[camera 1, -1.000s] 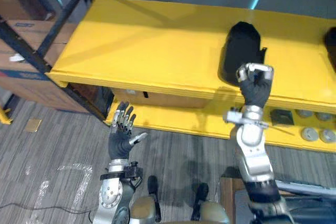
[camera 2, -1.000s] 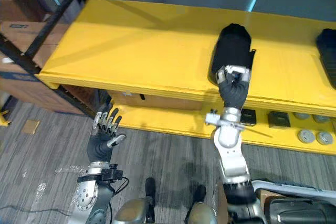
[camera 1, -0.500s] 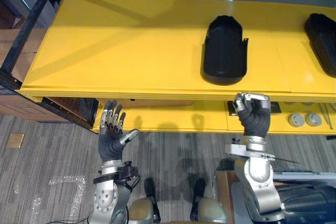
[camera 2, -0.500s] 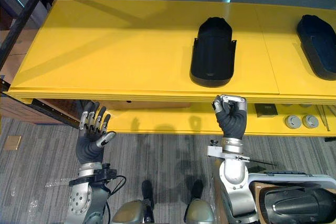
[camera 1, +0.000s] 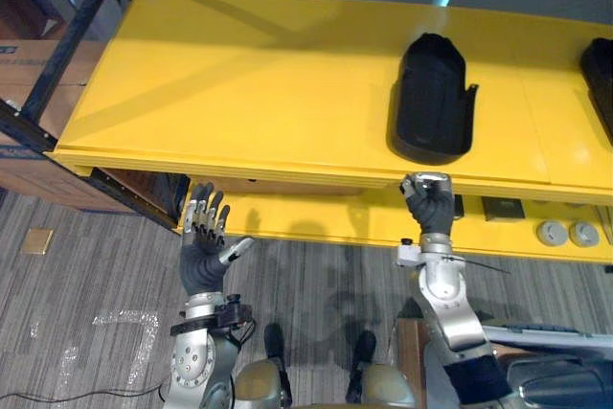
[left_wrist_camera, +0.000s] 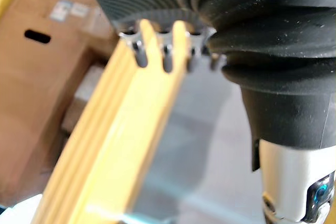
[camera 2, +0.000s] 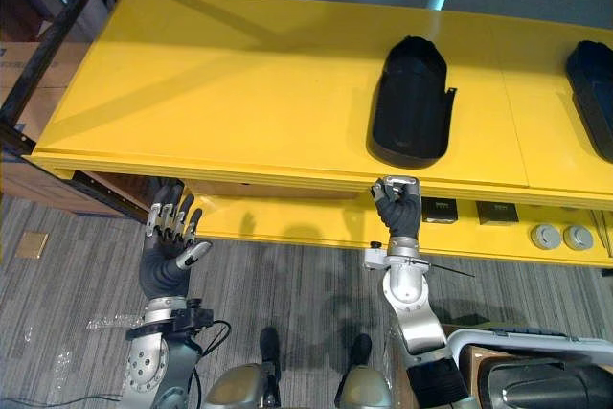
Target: Walk over and take plastic housings, then place them on the shelf
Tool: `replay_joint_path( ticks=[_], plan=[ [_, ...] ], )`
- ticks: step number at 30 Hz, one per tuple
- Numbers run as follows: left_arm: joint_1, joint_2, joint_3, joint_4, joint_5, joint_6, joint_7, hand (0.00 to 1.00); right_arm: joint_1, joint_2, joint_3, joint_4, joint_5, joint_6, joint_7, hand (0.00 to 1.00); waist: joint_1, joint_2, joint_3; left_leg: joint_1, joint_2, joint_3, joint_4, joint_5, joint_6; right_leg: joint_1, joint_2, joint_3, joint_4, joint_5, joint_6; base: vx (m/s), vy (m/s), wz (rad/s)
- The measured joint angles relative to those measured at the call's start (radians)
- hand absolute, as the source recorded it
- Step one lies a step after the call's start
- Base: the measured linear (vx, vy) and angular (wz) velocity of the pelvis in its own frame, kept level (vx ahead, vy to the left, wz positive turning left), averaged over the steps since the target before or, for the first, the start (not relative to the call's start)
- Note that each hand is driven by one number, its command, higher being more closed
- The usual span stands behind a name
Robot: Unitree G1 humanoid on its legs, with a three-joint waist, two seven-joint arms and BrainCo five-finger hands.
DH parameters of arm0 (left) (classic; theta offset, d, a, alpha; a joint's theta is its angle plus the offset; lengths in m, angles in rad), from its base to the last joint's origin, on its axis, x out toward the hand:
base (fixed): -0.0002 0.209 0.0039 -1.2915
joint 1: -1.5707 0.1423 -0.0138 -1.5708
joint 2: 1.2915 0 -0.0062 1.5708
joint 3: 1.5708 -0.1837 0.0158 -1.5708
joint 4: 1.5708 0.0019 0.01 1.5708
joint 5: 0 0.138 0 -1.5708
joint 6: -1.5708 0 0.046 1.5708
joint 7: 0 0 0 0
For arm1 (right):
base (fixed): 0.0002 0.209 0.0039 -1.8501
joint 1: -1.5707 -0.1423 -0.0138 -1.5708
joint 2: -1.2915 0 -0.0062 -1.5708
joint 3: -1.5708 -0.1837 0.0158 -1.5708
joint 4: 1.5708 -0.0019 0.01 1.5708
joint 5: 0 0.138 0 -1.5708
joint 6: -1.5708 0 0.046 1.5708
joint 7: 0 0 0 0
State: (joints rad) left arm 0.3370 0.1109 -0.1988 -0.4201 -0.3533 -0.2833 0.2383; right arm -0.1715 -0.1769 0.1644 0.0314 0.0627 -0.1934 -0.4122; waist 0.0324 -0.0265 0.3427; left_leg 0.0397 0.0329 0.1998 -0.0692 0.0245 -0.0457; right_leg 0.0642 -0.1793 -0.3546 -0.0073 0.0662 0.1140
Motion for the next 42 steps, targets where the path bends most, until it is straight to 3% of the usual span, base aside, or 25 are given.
replay_joint_path(
  ticks=[6, 13, 16, 20, 25, 34, 39, 42],
  plan=[
    [-0.009, -0.001, 0.000, 0.000, 0.000, 0.004, -0.028, 0.00, -0.125, -0.001, -0.050, 0.118, -0.022, 0.004, -0.016, 1.00, 0.010, 0.005, -0.001, -0.009, -0.014, -0.024, 0.010, 0.003, 0.004, 0.006, -0.011, -0.017, 0.003, -0.001, 0.000, -0.02, 0.021, 0.11],
    [-0.036, -0.001, 0.001, 0.000, -0.003, 0.004, -0.058, 0.00, -0.235, -0.013, -0.096, 0.272, -0.039, 0.046, -0.026, 1.00, 0.016, 0.010, 0.002, -0.036, -0.021, -0.040, 0.045, -0.001, 0.013, 0.001, -0.019, -0.032, 0.017, -0.003, -0.001, -0.02, 0.023, 0.09],
    [-0.050, -0.003, 0.001, 0.000, -0.004, 0.004, -0.058, 0.00, -0.274, -0.035, -0.114, 0.317, -0.038, 0.050, -0.026, 1.00, 0.016, 0.029, 0.012, -0.056, -0.021, -0.050, 0.076, -0.007, 0.016, -0.008, -0.023, -0.038, 0.034, -0.004, -0.004, -0.03, 0.012, 0.07],
    [-0.072, -0.003, 0.002, 0.000, -0.004, 0.004, -0.058, 0.00, -0.370, -0.080, -0.161, 0.408, -0.037, 0.043, -0.026, 1.00, 0.019, 0.065, 0.042, -0.084, -0.021, -0.050, 0.140, -0.031, 0.022, -0.013, -0.033, -0.038, 0.053, -0.010, -0.004, -0.08, 0.025, 0.01],
    [-0.082, -0.004, 0.001, 0.000, -0.004, 0.004, -0.049, 0.00, -0.439, -0.114, -0.165, 0.460, -0.036, 0.025, -0.026, 1.00, 0.018, 0.072, 0.083, -0.141, -0.005, -0.051, 0.234, -0.064, 0.018, -0.049, -0.041, -0.034, 0.105, -0.042, -0.009, -0.10, 0.007, -0.01],
    [-0.114, -0.003, -0.003, 0.013, -0.031, 0.004, -0.043, 0.00, -0.558, -0.165, -0.196, 0.581, -0.037, -0.027, -0.033, 1.00, 0.024, 0.087, 0.116, -0.216, 0.006, -0.052, 0.323, -0.096, 0.026, -0.104, -0.047, -0.025, 0.153, -0.045, -0.012, -0.05, 0.011, -0.01],
    [-0.121, -0.002, -0.029, 0.027, -0.034, -0.001, -0.035, 0.00, -0.617, -0.224, -0.200, 0.637, -0.037, -0.029, -0.043, 1.00, 0.039, 0.111, 0.135, -0.215, 0.007, -0.051, 0.322, -0.095, 0.025, -0.109, -0.047, -0.024, 0.164, -0.046, -0.014, 0.00, 0.000, 0.00],
    [-0.126, -0.001, -0.061, 0.069, -0.040, -0.002, -0.022, 0.00, -0.651, -0.242, -0.200, 0.678, -0.037, -0.028, -0.046, 1.00, 0.040, 0.111, 0.135, -0.215, 0.010, -0.051, 0.320, -0.091, 0.028, -0.115, -0.047, -0.021, 0.174, -0.050, -0.012, 0.00, 0.000, 0.00]
  ],
)
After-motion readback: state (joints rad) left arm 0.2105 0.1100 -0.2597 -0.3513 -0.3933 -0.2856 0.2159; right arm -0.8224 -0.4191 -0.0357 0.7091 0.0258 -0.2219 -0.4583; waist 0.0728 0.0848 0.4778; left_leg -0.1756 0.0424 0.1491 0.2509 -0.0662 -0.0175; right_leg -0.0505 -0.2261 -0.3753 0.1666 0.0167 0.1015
